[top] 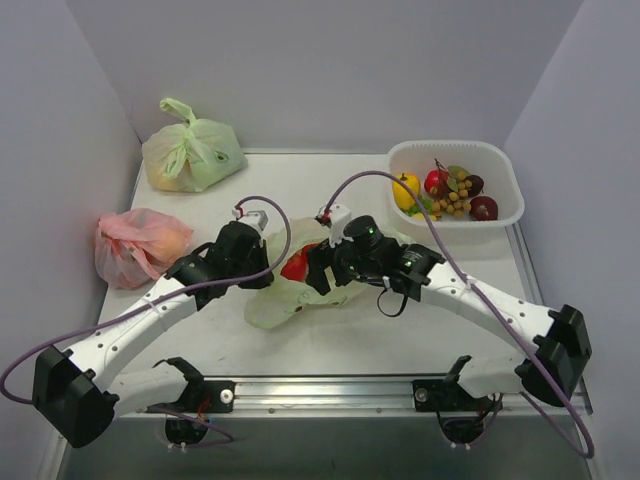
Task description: Untie the knot of the plastic bag and take out the fruit
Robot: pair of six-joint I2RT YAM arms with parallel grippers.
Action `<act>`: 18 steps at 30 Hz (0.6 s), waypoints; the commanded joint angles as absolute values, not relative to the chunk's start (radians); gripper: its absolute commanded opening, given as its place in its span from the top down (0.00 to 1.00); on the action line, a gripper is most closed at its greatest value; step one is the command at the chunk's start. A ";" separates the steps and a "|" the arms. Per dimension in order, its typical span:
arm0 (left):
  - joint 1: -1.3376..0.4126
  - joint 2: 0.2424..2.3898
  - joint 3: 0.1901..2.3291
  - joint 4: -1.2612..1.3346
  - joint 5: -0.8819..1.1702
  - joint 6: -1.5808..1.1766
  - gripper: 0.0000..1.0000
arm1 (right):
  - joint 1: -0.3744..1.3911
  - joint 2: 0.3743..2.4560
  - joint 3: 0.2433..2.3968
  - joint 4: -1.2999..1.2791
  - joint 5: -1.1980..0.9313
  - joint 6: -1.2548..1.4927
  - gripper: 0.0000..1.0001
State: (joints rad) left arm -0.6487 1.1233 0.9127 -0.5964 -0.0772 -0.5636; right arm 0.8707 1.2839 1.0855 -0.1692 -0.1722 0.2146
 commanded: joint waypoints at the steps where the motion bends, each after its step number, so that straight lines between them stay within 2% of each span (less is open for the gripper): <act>1: -0.649 1.077 0.879 -0.652 -0.005 -0.548 1.00 | 0.888 1.343 1.020 -0.060 -0.138 0.299 0.26; 2: -0.649 1.066 0.859 -0.669 0.023 -0.545 1.00 | 0.888 1.360 1.014 -0.046 -0.130 0.317 0.33; 6: -0.649 1.043 0.821 -0.692 0.061 -0.549 1.00 | 0.905 1.487 1.002 0.032 -0.126 0.347 0.44; 10: -0.652 1.042 0.830 -0.686 0.048 -0.580 1.00 | 0.928 1.620 1.043 0.009 -0.248 0.319 0.56; 13: -0.652 1.051 0.853 -0.680 0.017 -0.598 1.00 | 0.951 1.707 1.132 -0.132 -0.403 0.238 0.58; 15: -0.653 1.057 0.859 -0.672 0.008 -0.604 1.00 | 0.977 1.729 1.155 -0.202 -0.393 0.215 0.58; 18: -0.655 1.072 0.868 -0.664 0.006 -0.611 1.00 | 0.974 1.666 1.131 -0.172 -0.321 0.245 0.55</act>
